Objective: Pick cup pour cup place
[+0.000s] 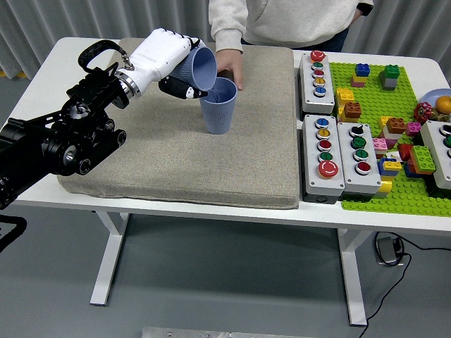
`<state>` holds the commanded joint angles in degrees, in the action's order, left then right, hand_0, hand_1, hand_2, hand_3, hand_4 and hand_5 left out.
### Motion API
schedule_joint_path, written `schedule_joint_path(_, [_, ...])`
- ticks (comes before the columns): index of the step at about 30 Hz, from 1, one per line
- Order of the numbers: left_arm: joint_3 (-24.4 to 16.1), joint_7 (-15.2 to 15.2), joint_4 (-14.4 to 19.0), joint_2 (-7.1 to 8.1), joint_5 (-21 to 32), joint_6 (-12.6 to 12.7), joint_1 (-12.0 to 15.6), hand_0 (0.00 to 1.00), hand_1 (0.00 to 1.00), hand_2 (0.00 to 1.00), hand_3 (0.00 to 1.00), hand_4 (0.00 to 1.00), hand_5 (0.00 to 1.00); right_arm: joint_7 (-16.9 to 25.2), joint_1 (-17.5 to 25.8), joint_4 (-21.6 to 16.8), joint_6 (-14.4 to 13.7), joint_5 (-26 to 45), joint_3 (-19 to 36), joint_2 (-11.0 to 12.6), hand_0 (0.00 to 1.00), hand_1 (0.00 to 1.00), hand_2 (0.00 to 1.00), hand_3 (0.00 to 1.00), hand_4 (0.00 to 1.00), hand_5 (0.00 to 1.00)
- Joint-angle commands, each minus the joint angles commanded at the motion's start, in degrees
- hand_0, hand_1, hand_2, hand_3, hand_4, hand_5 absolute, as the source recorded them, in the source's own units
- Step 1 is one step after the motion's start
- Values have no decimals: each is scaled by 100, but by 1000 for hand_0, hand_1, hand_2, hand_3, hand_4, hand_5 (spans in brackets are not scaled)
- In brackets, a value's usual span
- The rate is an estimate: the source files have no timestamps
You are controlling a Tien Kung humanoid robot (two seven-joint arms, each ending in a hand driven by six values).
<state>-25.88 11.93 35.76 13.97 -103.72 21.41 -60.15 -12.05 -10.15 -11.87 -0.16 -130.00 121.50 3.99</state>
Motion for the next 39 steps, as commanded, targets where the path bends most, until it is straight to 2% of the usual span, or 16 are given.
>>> schedule_joint_path(39, [330,-178,-240,-5,-105,-5,-211,483,470,528,541,814,286,-10,23,0,-4,0,-22,8,693,660,602,599,2,251])
